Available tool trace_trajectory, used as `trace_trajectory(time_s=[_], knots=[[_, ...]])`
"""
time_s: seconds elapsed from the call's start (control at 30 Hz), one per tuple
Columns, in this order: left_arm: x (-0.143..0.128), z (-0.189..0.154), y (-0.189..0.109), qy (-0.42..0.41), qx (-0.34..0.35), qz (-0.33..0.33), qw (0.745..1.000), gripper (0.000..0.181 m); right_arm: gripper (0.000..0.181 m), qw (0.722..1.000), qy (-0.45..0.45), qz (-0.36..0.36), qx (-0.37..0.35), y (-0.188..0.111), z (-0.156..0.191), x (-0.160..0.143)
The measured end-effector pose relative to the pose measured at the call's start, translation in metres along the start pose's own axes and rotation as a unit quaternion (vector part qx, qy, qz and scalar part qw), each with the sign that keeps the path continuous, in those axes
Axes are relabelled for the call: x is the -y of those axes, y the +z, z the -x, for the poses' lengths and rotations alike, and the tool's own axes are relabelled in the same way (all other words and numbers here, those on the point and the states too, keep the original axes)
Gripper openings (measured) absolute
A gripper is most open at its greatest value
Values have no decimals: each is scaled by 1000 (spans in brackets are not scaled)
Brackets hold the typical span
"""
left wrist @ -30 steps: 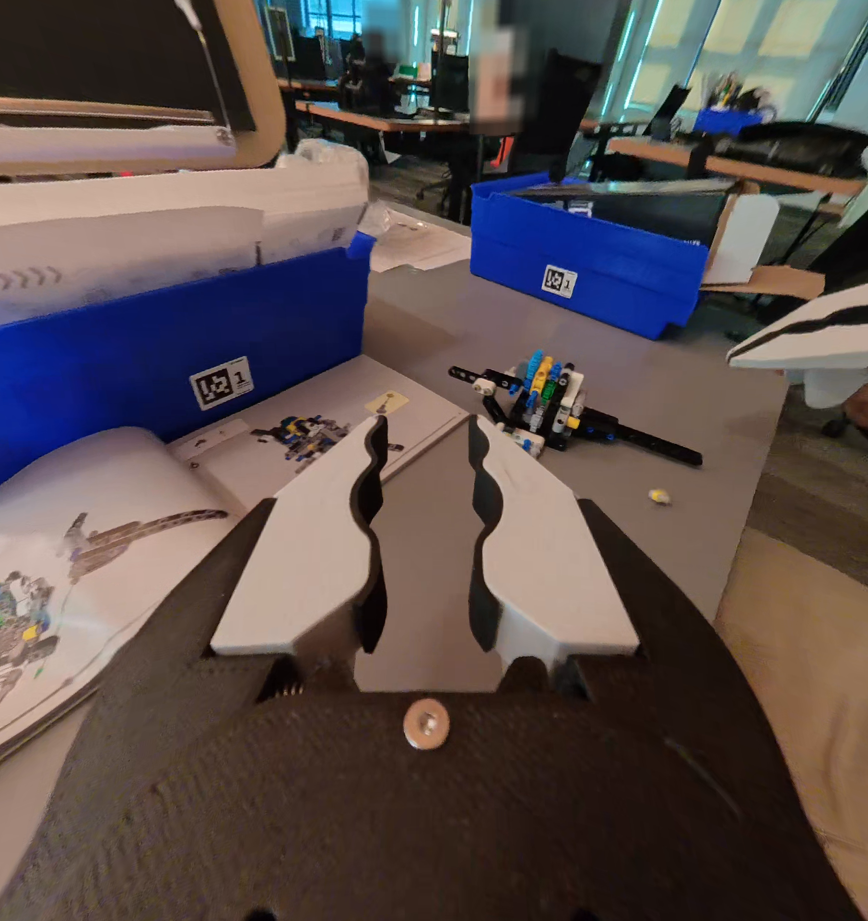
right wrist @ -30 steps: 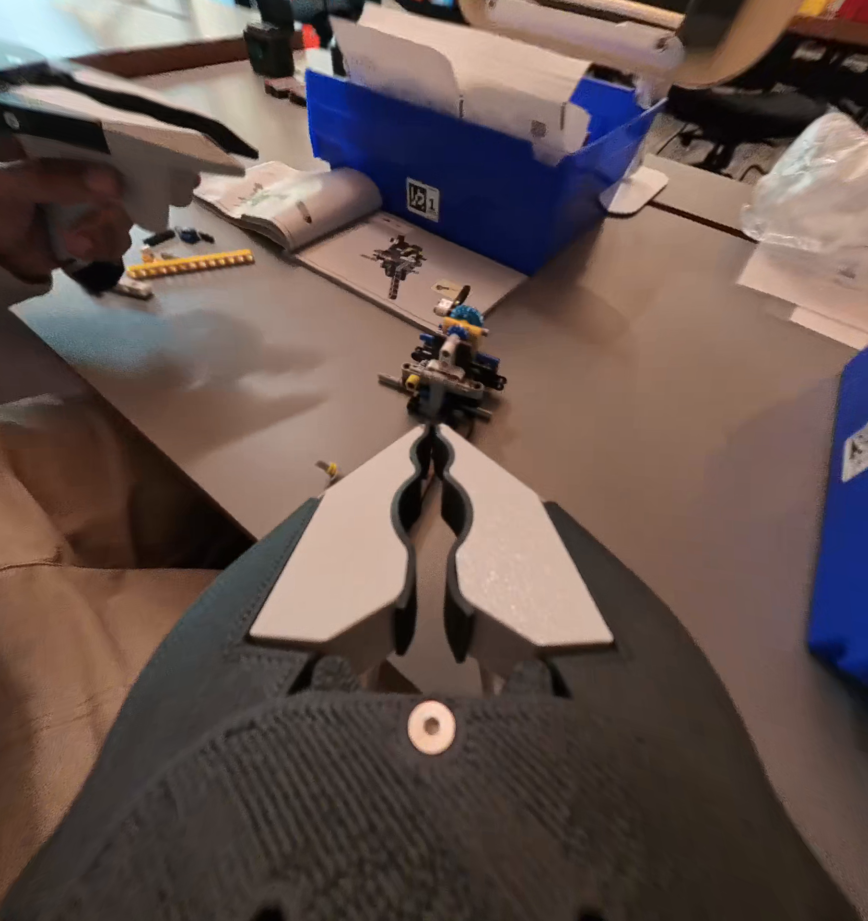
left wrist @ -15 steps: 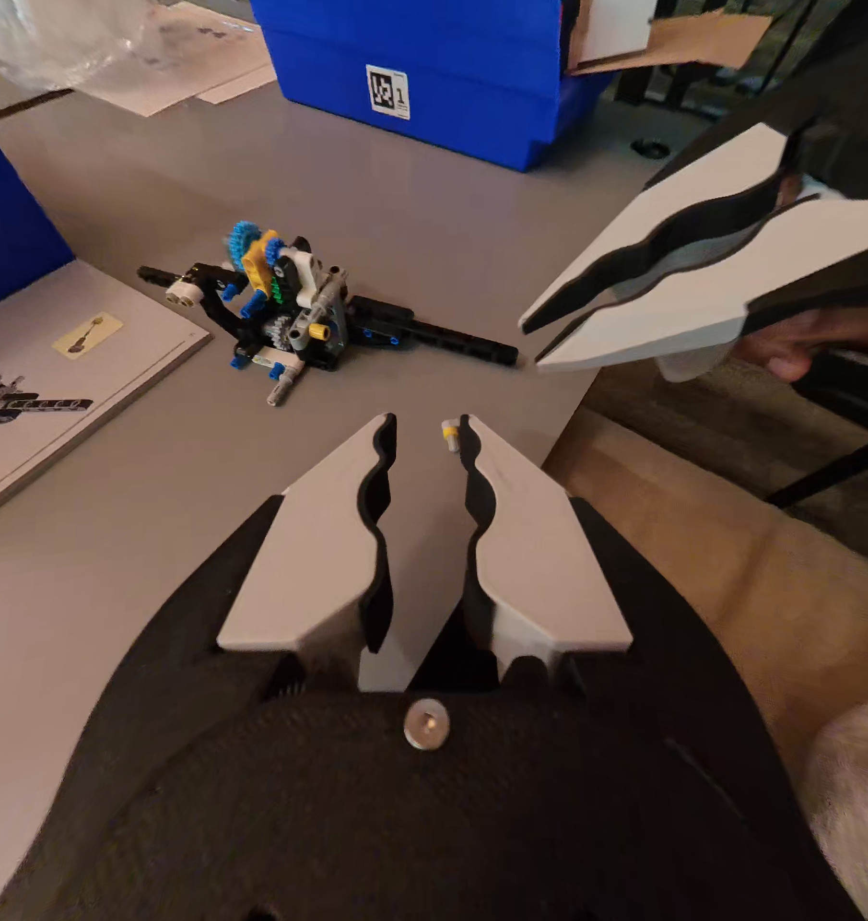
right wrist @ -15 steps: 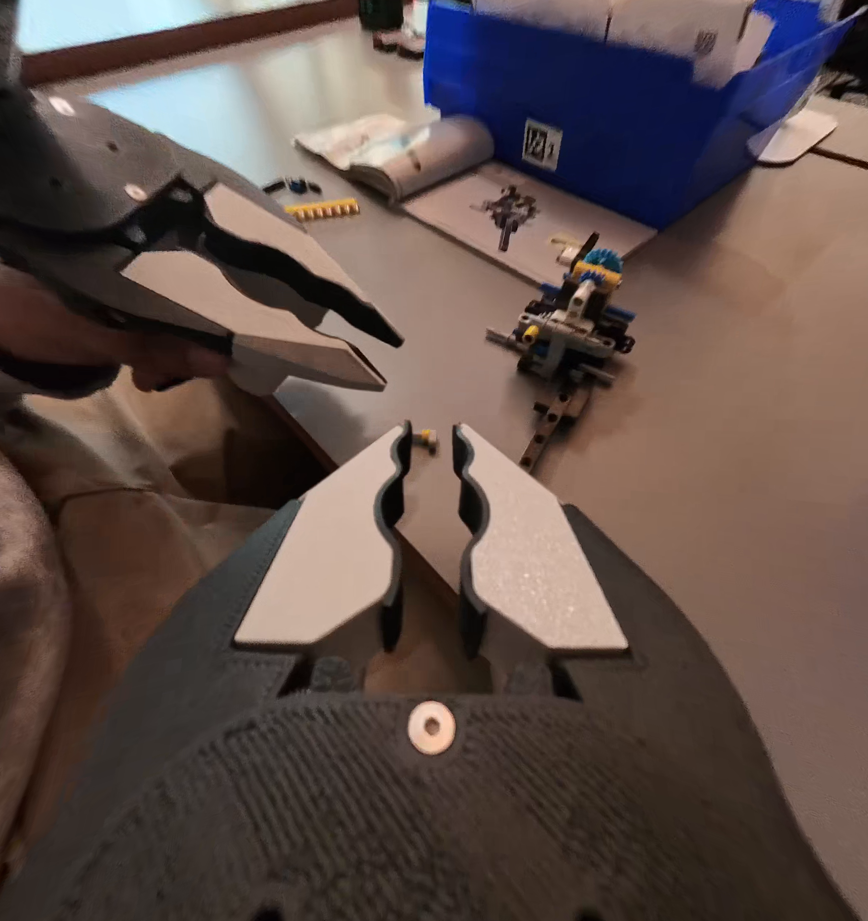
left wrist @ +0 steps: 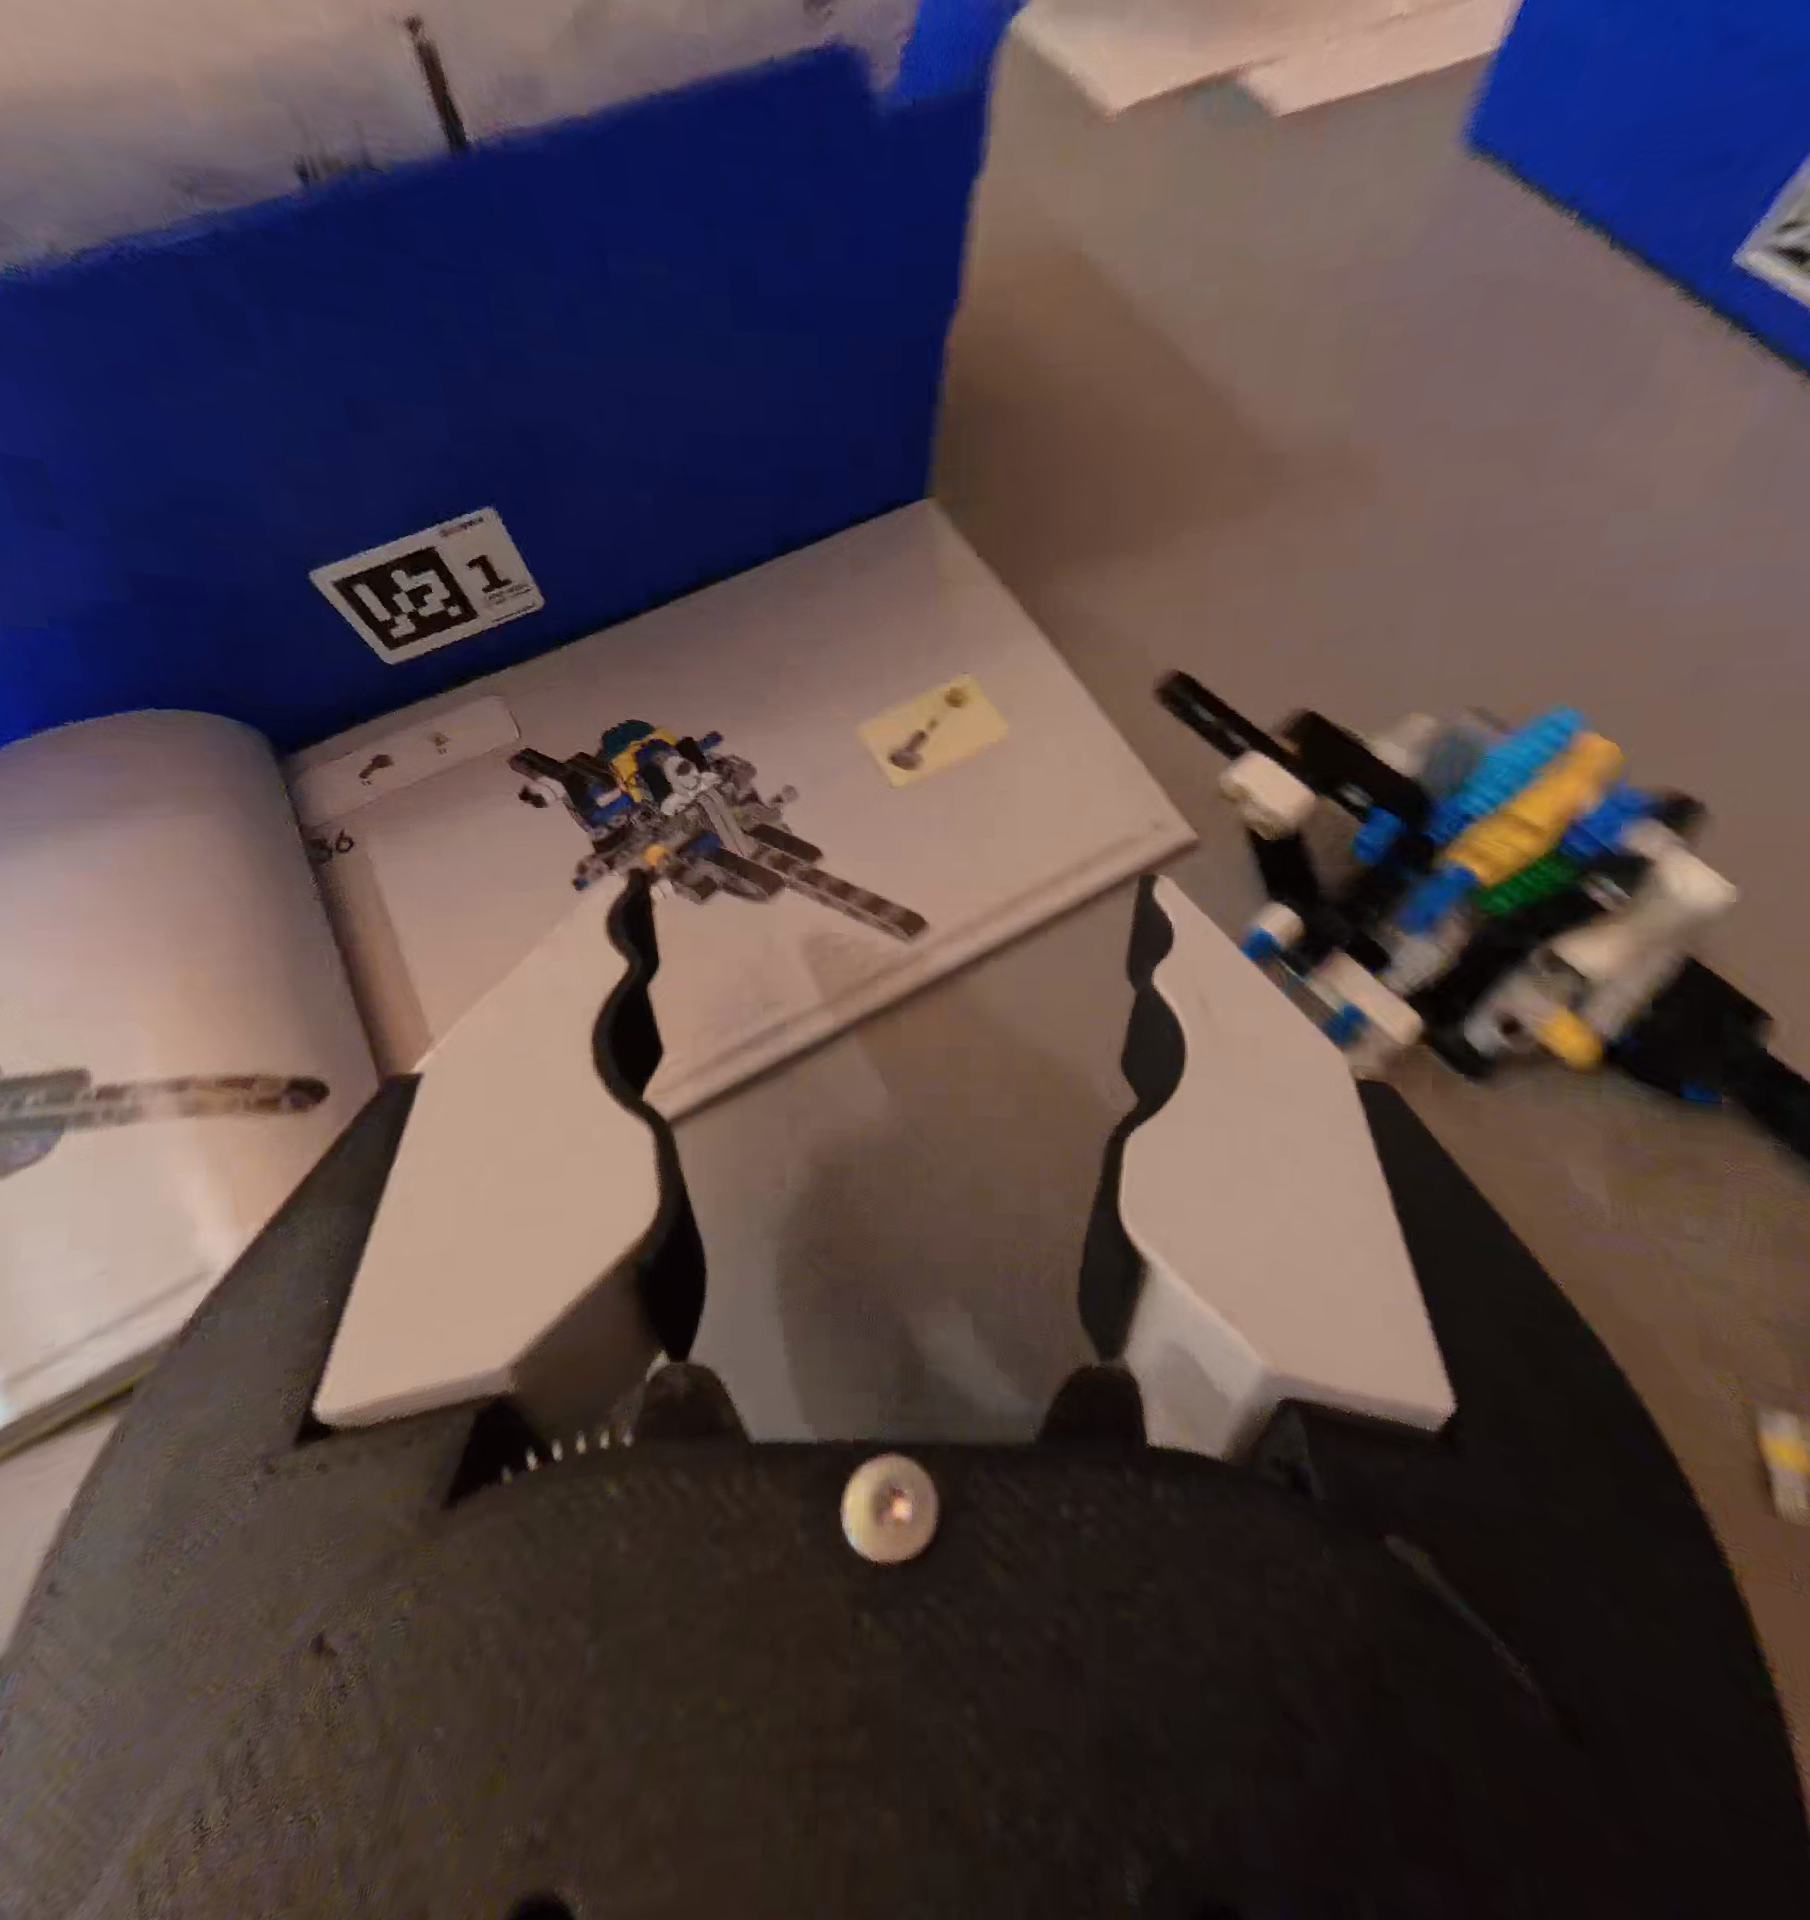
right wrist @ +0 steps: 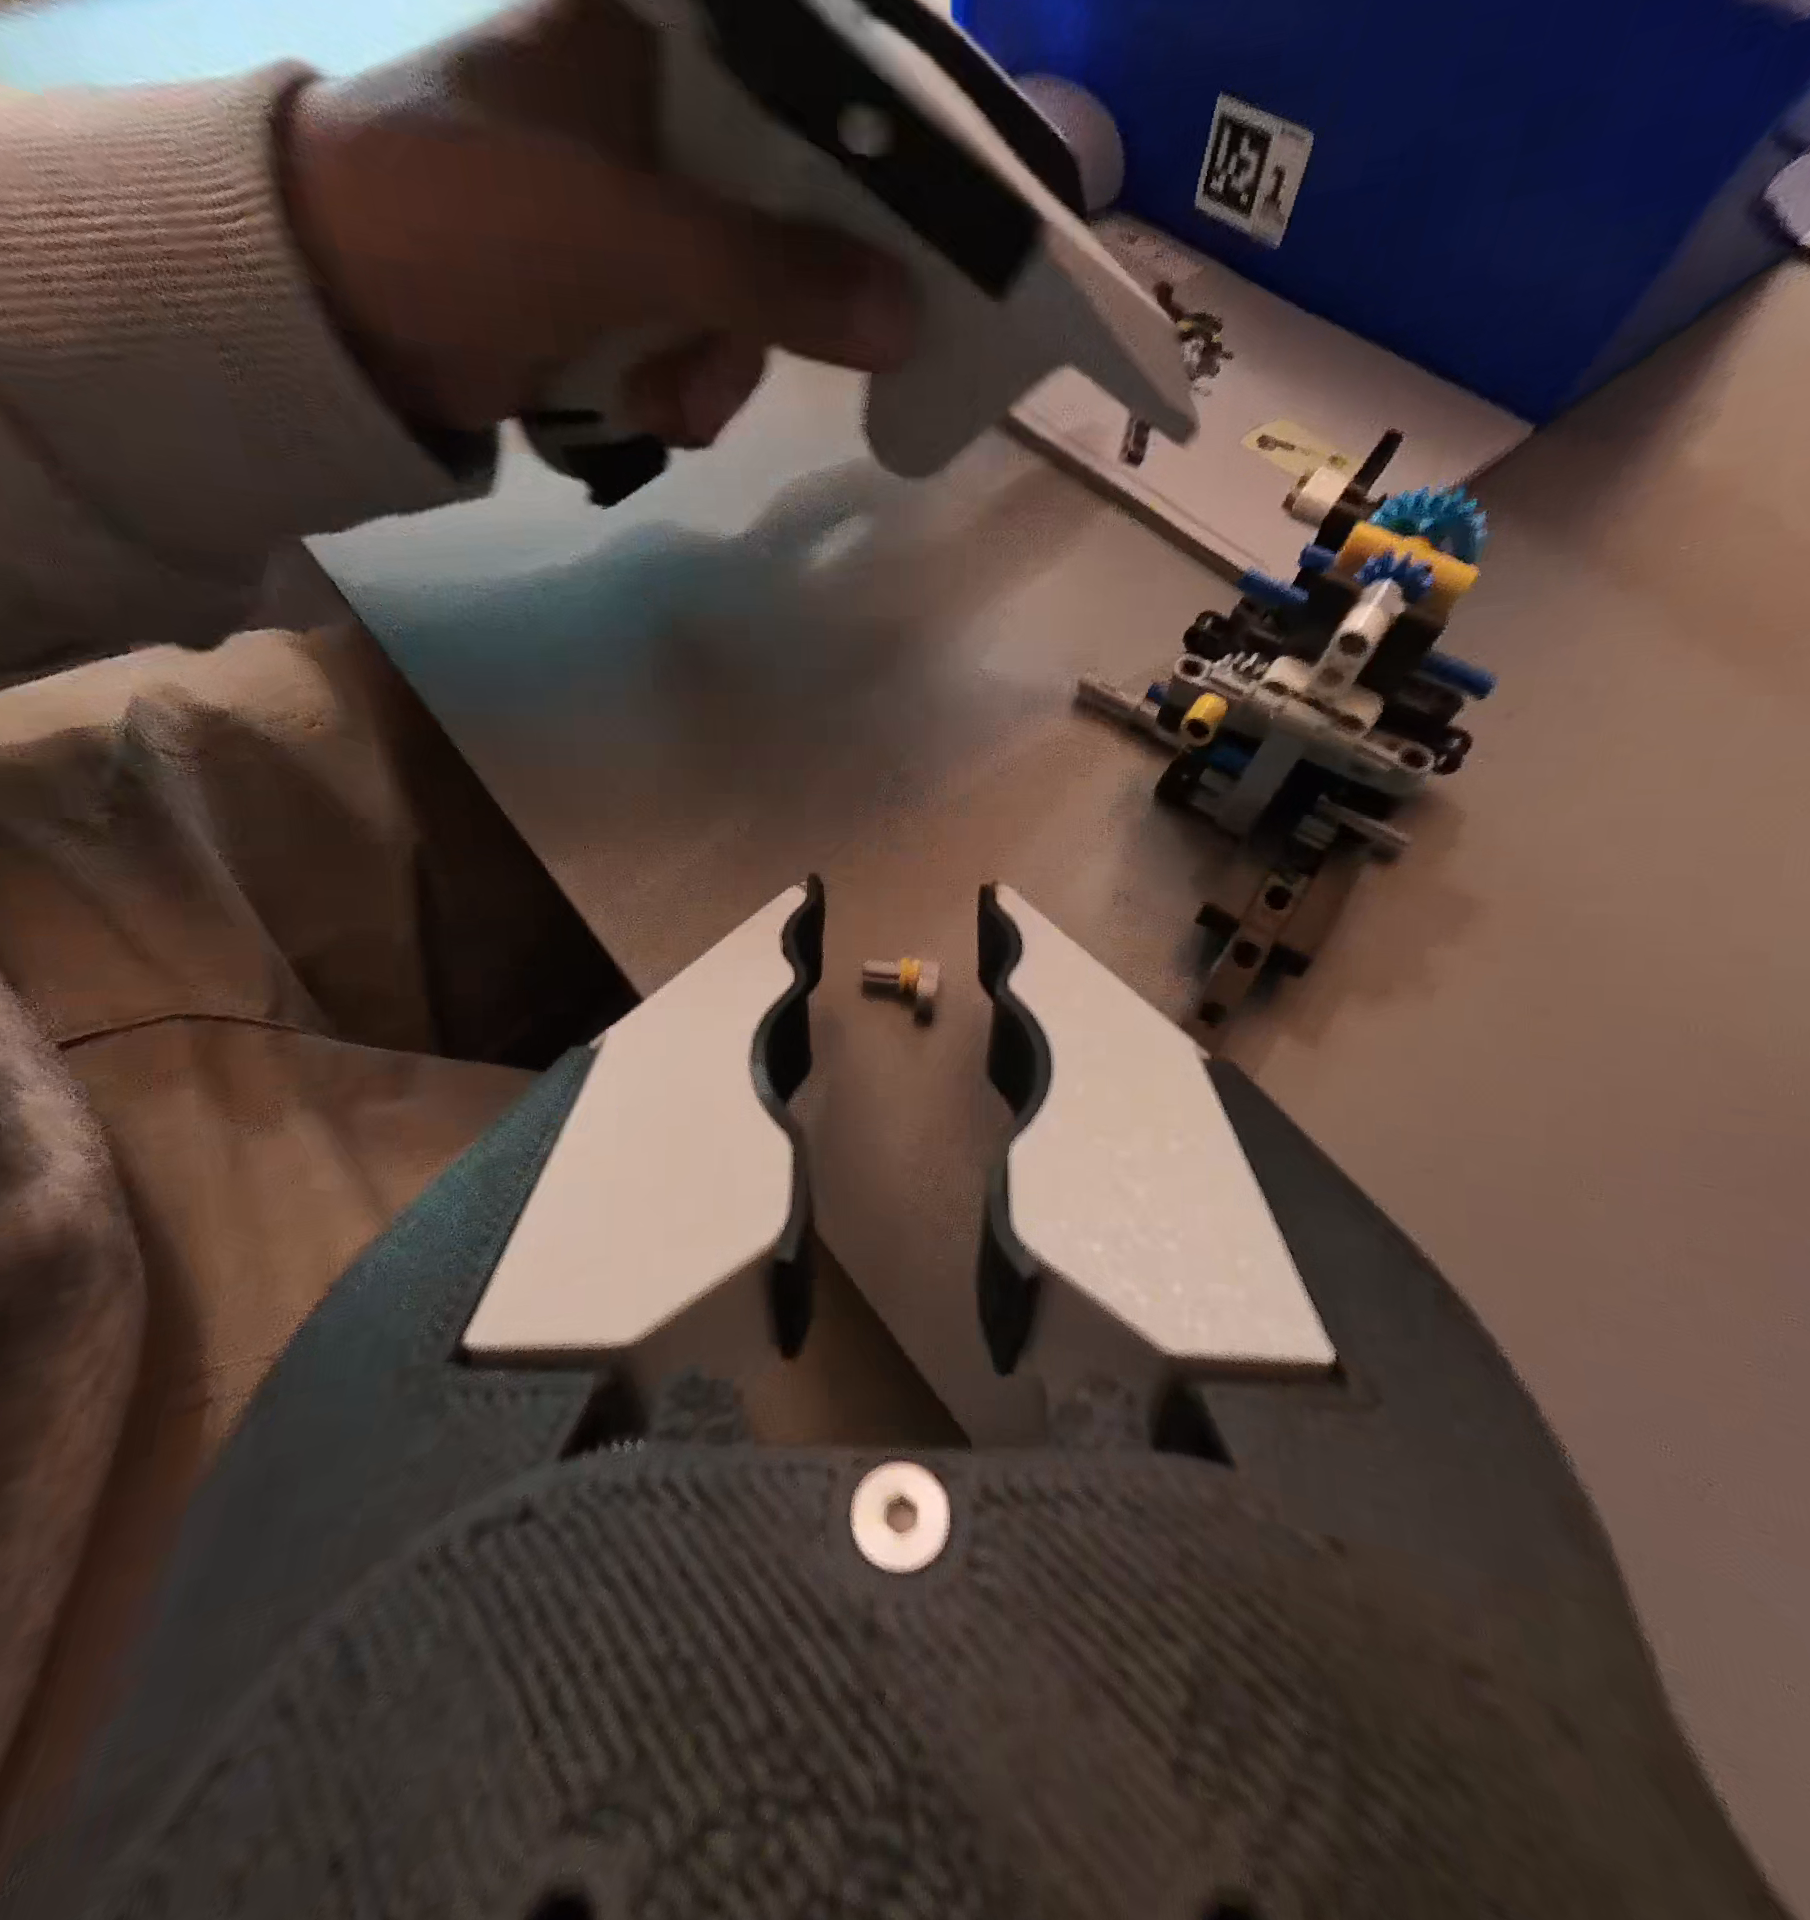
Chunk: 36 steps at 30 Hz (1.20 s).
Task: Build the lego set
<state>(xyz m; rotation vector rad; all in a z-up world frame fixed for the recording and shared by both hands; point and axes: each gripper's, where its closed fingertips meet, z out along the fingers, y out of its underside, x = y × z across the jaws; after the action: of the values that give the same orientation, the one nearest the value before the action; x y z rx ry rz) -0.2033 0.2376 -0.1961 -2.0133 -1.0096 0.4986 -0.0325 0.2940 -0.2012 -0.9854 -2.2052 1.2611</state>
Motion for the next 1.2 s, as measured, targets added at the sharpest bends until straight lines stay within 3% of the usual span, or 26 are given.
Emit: trace_trajectory(time_s=[0.13,0.17,0.53,1.2], knots=[[-13,15,38,-39,3,79,996,98,26,1000,-16,-15,3,3,1,7],[-11,19,41,-30,16,69,997,90,26,1000,-14,-18,7,3,1,8],[-13,27,40,-26,32,79,996,77,26,996,58,-28,63,5,1,2],[-12,31,39,-31,38,72,996,69,26,995,64,-33,62,2,-1,3]])
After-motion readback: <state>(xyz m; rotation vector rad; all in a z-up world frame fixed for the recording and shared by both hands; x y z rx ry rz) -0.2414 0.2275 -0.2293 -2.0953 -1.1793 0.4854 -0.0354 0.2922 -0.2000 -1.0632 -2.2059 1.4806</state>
